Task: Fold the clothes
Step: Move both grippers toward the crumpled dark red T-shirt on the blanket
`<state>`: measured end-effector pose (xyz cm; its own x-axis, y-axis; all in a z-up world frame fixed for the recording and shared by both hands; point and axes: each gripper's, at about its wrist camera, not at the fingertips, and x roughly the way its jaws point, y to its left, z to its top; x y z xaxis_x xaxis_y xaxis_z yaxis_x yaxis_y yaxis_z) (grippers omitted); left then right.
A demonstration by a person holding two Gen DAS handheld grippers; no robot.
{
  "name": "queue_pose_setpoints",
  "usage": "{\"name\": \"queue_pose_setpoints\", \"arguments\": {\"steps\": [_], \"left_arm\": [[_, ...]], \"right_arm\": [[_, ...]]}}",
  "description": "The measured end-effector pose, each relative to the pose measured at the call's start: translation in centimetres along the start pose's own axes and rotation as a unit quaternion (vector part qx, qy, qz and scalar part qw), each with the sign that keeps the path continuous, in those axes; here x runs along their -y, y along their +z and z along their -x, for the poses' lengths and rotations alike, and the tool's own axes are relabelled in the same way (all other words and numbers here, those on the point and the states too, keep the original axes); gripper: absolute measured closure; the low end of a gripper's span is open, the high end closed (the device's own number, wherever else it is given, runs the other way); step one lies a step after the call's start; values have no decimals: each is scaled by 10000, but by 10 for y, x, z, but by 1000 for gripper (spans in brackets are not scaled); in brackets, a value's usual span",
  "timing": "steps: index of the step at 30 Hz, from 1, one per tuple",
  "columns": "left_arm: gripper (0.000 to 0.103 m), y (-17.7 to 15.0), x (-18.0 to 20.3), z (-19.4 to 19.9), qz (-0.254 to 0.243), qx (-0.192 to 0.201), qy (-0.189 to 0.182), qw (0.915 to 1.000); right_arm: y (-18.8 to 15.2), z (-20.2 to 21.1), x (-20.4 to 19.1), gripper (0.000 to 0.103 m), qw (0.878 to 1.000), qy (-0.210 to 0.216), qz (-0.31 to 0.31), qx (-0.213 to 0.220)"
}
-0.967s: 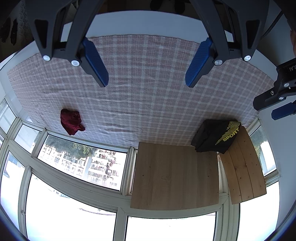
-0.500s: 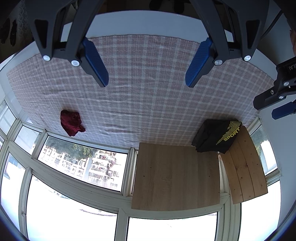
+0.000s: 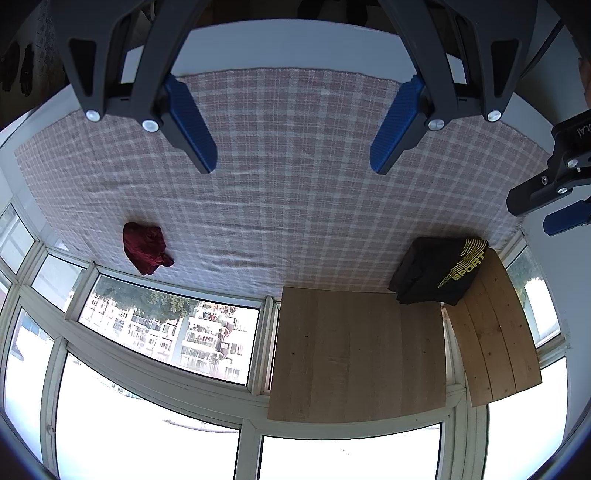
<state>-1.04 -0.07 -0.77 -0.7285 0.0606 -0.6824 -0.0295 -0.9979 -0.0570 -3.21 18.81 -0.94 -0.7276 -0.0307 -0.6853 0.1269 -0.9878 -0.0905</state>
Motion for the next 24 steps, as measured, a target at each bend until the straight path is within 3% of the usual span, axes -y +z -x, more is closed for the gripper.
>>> {"name": "queue_pose_setpoints", "arguments": {"steps": [24], "left_arm": [[26, 21, 11, -29, -485, -148, -650, 9966]], "right_arm": [[2, -6, 13, 18, 9966, -642, -491, -134]]}}
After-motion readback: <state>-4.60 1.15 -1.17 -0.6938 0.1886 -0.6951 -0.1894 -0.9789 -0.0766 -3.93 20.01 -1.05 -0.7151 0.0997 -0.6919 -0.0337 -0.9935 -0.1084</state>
